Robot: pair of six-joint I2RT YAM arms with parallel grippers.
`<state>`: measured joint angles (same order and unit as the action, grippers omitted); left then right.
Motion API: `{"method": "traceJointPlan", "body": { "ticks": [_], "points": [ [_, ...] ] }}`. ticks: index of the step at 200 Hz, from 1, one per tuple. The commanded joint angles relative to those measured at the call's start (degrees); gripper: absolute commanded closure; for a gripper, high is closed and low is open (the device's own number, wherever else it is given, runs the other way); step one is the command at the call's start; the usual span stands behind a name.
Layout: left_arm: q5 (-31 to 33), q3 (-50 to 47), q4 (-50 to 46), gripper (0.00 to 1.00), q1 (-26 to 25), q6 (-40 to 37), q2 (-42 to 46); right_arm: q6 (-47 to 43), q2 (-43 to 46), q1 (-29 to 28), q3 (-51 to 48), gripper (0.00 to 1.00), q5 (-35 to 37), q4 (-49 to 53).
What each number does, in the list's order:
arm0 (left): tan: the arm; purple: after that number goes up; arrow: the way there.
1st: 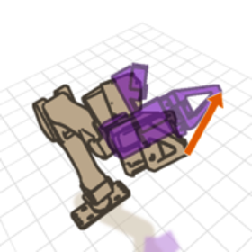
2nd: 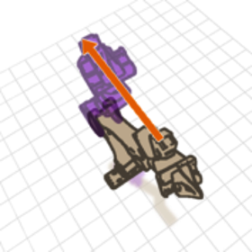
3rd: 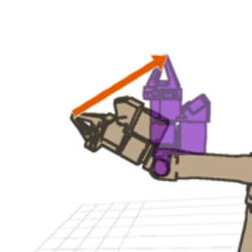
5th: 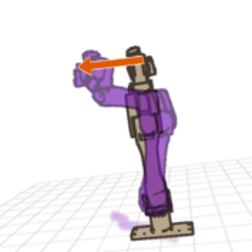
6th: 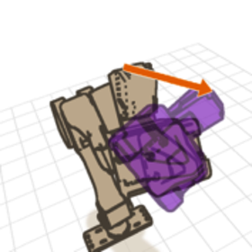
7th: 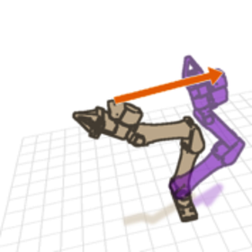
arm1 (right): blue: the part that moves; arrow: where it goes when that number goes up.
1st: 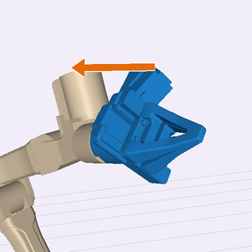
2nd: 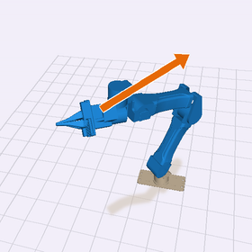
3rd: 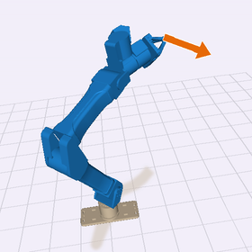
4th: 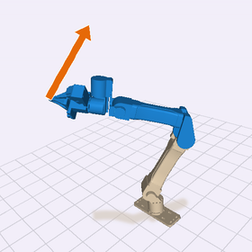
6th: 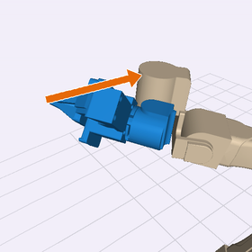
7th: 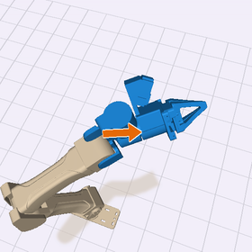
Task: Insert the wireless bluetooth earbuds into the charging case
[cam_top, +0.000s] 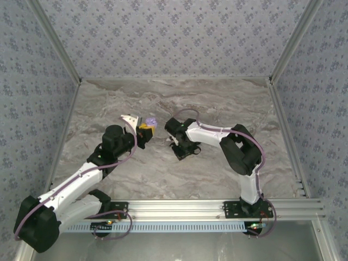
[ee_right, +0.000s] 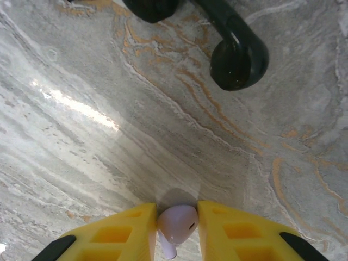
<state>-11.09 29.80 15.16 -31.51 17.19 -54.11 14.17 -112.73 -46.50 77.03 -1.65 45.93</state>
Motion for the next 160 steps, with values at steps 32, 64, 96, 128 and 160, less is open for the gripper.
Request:
{"method": "traceJointPlan", "body": {
  "ticks": [32, 64, 96, 128, 160],
  "points": [
    [0.2, -0.2, 2.7, 0.94, -0.1, 0.4, 0.0, 2.3, -1.2, 1.0, -1.5, 0.75, -0.4, -1.3],
    [-0.1, -0.2, 3.1, 0.94, -0.1, 0.7, -0.5, 3.0, -0.1, 2.1, -2.4, 0.75, -0.5, -2.0],
    [-0.4, -0.2, 3.9, 0.94, -0.2, 1.2, -1.4, 3.6, 1.2, 3.1, -3.5, 0.75, -0.7, -3.0],
    [-0.7, -0.2, 4.9, 0.94, -0.5, 1.5, -2.5, 4.6, 2.5, 4.3, -4.8, 0.75, -1.3, -4.0],
    [-0.4, -0.7, 7.0, 0.94, -1.4, 1.9, -3.9, 5.9, 4.3, 5.6, -6.4, 0.75, -1.7, -5.5]
  ]
}}
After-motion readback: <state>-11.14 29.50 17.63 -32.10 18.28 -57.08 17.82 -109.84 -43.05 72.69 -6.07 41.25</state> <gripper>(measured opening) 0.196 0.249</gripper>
